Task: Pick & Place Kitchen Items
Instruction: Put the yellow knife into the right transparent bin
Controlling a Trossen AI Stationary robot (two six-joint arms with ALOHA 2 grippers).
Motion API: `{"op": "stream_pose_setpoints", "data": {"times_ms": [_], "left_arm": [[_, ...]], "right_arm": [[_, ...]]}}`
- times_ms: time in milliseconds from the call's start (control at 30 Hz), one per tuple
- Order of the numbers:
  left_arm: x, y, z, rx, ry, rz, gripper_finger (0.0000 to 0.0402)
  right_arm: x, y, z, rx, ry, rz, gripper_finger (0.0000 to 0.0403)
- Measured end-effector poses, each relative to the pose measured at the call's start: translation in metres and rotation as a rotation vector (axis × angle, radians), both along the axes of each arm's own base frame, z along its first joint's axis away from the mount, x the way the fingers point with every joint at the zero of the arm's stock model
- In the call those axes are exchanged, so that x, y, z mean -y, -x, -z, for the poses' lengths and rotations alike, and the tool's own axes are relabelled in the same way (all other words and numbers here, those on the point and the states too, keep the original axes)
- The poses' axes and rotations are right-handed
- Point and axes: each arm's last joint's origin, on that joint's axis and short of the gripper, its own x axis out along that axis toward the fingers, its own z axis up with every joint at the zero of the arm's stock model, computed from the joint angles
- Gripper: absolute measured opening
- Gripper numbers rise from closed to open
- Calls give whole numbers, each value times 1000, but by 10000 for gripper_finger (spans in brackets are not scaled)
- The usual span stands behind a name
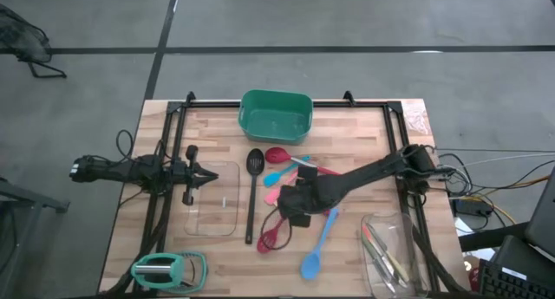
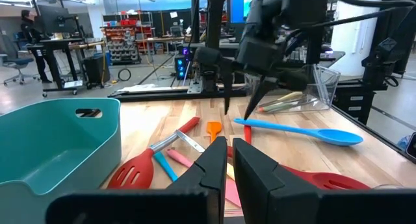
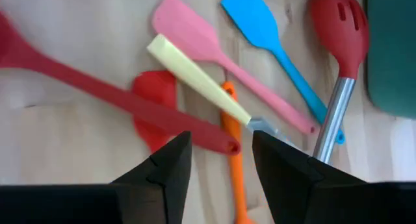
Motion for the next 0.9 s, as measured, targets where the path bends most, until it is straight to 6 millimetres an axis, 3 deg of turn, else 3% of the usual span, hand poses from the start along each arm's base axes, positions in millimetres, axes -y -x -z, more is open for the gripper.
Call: {"op": "stream_pose_setpoints", "data": {"times_ms": [500, 900], "left_arm": [[0, 0, 0, 0, 0, 0, 32], [0, 0, 0, 0, 0, 0, 32]], "right_arm": [[37, -31, 38, -21, -15, -73, 183], [37, -40, 62, -51, -52, -129, 147]]}}
